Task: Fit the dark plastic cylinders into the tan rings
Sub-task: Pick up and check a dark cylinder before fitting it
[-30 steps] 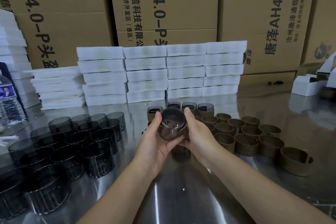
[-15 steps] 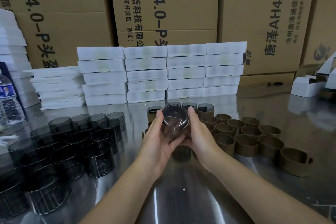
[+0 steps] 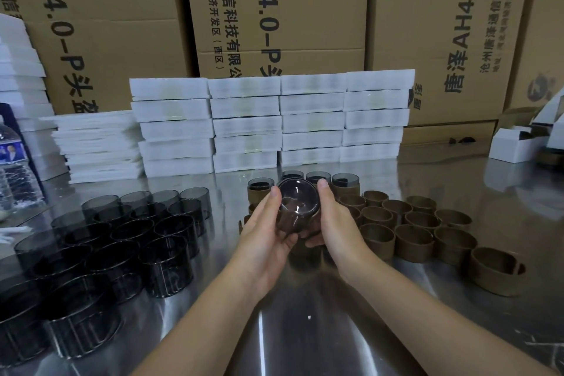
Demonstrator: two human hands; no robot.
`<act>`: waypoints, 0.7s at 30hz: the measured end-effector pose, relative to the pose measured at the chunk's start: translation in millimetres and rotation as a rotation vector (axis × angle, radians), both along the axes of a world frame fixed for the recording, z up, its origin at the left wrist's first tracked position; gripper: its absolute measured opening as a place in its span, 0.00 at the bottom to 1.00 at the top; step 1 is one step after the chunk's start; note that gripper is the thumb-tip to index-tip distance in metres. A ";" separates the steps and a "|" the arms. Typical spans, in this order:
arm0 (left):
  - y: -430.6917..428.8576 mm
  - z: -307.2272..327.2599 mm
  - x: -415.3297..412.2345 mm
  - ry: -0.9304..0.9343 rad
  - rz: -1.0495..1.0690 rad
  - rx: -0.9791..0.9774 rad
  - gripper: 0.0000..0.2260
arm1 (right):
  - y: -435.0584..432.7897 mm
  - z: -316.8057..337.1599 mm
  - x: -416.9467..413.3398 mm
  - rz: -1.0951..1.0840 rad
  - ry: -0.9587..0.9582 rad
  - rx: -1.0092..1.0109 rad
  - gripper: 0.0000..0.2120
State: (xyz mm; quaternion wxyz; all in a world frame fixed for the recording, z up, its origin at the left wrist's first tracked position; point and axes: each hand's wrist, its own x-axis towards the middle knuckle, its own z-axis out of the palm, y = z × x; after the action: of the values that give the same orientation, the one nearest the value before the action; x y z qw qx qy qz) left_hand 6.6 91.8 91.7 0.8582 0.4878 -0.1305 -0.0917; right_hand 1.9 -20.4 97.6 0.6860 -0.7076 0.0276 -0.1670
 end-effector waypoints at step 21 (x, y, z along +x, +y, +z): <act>1.5 -6.6 6.8 0.203 0.124 0.115 0.25 | 1.1 -6.3 0.4 0.014 0.074 -0.127 0.24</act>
State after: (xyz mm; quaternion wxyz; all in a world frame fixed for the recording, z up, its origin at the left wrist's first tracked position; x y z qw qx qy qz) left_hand 13.4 93.3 85.1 0.8416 0.5317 -0.0070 -0.0945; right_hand 2.2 -19.3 91.3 0.6395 -0.7554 0.0374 -0.1376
